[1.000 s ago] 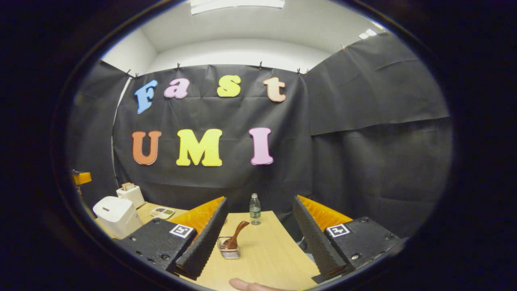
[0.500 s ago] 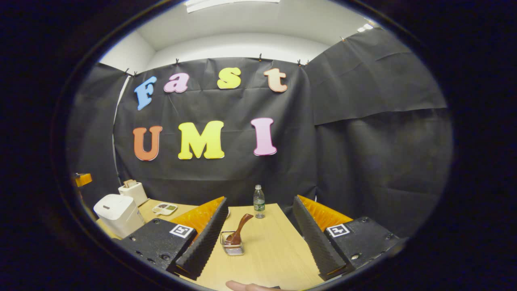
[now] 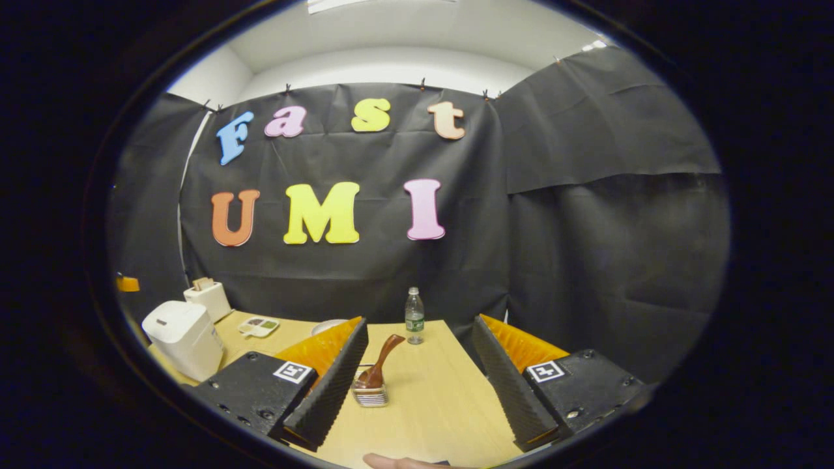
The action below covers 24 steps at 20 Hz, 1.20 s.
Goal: Close the left gripper, press the button to open the rice cooker; take a wooden spoon from the chopstick holder with the right hand, scoop a spoonful of rice and pour it into the rice cooker, then put the wooden spoon back into the chopstick holder.
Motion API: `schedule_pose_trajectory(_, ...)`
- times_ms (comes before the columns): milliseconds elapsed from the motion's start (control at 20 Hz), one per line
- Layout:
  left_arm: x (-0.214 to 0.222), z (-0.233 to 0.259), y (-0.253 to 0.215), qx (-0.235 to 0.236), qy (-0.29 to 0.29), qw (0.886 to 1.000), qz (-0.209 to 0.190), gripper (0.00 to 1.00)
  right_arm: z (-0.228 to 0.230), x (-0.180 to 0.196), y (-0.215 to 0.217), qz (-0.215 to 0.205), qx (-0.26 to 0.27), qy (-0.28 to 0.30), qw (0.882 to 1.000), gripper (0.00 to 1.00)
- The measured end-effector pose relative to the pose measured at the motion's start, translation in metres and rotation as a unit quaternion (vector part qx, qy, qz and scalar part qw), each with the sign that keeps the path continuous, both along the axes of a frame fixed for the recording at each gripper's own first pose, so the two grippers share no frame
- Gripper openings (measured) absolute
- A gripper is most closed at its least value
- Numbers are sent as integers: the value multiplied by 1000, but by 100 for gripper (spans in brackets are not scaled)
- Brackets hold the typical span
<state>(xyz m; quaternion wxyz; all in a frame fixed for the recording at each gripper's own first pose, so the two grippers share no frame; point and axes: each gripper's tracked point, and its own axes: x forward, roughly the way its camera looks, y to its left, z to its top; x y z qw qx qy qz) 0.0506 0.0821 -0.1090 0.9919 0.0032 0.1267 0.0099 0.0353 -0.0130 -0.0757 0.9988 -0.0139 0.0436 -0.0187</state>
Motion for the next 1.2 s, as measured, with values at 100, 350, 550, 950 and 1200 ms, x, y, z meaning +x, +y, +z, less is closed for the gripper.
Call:
schedule_pose_trajectory(100,9,-19,6,0,29,1000,9,0,-9,2,-3,-4,-8,4,1000,100)
schedule_pose_trajectory(350,33,-59,24,-2,79,996,34,0,-35,9,-2,-1,-23,26,999,100)
schedule_pose_trajectory(550,45,-79,29,8,98,994,45,0,-48,16,-3,2,-25,34,999,100)
schedule_pose_trajectory(950,47,-102,29,17,122,991,44,0,-62,23,-14,-7,-16,46,999,100)
schedule_pose_trajectory(1200,47,-107,30,-2,133,990,50,0,-67,21,-15,-6,-16,50,999,100)
